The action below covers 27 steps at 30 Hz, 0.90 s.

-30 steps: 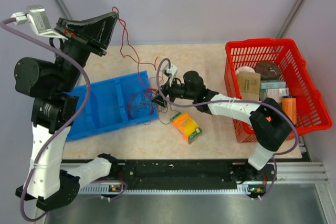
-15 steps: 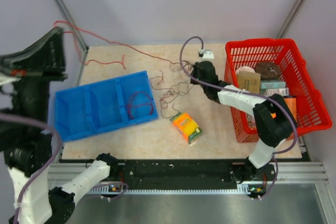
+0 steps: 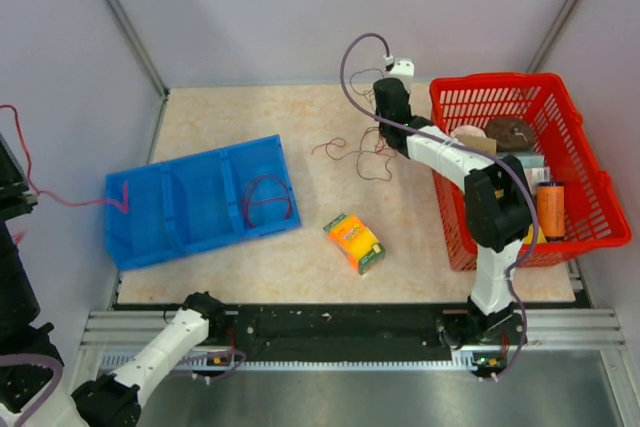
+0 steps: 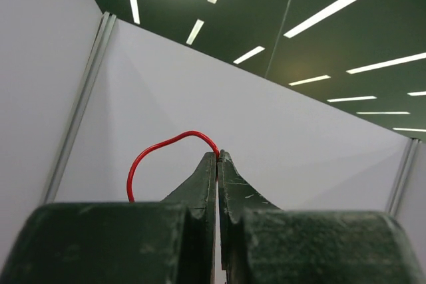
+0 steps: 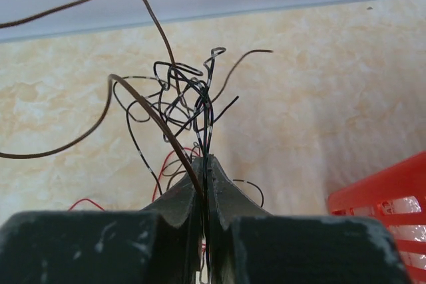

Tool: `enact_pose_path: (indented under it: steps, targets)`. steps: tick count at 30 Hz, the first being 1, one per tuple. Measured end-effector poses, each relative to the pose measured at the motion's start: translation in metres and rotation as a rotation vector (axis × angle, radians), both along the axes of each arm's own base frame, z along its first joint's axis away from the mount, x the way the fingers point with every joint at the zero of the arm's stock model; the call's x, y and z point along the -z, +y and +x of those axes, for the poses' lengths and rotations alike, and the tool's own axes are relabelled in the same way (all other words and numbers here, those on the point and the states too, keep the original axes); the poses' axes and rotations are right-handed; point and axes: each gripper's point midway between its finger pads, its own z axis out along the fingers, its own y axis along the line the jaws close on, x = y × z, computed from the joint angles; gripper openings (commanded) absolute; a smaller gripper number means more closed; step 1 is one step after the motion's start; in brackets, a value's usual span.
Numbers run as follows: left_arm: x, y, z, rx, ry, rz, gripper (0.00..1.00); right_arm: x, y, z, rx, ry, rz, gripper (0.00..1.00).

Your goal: Untangle the cables

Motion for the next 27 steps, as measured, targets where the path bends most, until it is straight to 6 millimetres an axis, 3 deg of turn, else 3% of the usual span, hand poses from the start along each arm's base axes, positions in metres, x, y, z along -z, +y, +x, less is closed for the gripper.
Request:
enact_pose_path:
  steps: [6,12,15,18,22,27]
  targets:
    - [0.019,-0.014,0.044,-0.01,0.105,0.02,0.0,0.002,0.011,0.004,-0.074,0.019,-0.017,0.0]
    - [0.059,-0.053,0.127,0.044,0.307,0.065,0.0,0.016,0.026,-0.002,-0.164,0.049,0.012,0.0]
    - [0.095,-0.077,0.175,0.079,0.44,0.097,0.0,0.031,0.028,-0.008,-0.188,0.078,0.011,0.0]
    - [0.133,-0.095,0.208,0.111,0.55,0.117,0.0,0.044,0.028,-0.014,-0.204,0.106,0.006,0.0]
    - [0.182,-0.112,0.237,0.144,0.67,0.124,0.0,0.047,0.03,-0.016,-0.221,0.106,0.009,0.0]
    - [0.221,-0.127,0.259,0.185,0.761,0.114,0.0,0.049,0.03,-0.017,-0.227,0.104,0.011,0.0]
